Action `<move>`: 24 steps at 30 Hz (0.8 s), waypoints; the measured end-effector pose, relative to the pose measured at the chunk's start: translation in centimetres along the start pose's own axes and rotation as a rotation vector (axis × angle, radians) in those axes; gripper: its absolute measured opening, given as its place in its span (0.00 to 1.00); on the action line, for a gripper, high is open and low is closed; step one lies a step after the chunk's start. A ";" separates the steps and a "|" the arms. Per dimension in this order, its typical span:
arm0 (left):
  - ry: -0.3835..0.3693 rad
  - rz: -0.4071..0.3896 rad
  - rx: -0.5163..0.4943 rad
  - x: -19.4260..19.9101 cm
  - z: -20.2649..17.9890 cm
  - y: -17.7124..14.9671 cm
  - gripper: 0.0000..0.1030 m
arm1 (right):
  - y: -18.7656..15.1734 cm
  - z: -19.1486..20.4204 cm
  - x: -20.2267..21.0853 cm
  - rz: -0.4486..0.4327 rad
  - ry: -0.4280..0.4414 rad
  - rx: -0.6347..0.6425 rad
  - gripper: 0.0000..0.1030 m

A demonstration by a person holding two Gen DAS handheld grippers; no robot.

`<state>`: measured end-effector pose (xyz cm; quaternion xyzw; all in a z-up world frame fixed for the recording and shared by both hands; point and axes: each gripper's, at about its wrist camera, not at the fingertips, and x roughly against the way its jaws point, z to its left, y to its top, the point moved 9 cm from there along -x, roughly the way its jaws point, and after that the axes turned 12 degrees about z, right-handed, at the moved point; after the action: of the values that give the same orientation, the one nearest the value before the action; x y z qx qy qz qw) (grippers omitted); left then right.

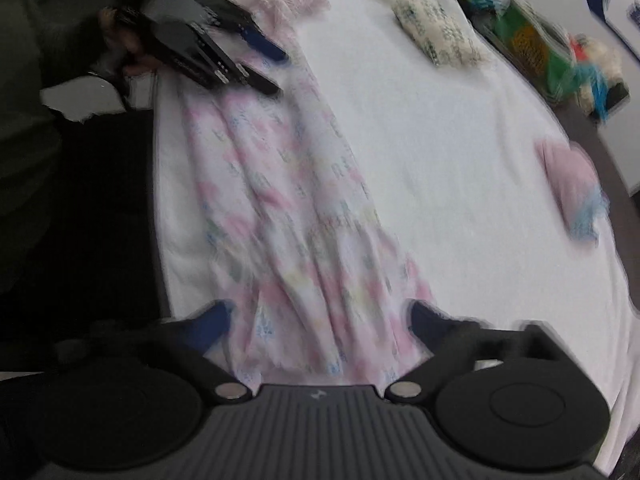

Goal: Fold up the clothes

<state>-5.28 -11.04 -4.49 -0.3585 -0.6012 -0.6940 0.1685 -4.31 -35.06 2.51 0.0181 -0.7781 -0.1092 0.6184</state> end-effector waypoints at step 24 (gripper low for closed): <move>-0.005 -0.001 -0.002 0.0 0.0 -0.1 0.54 | 1.0 0.0 -7.1 0.310 0.076 0.137 0.91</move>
<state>-5.35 -11.05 -4.53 -0.3600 -0.6014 -0.6936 0.1662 -2.56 -32.87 -4.13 -0.0561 -0.7531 0.0415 0.6542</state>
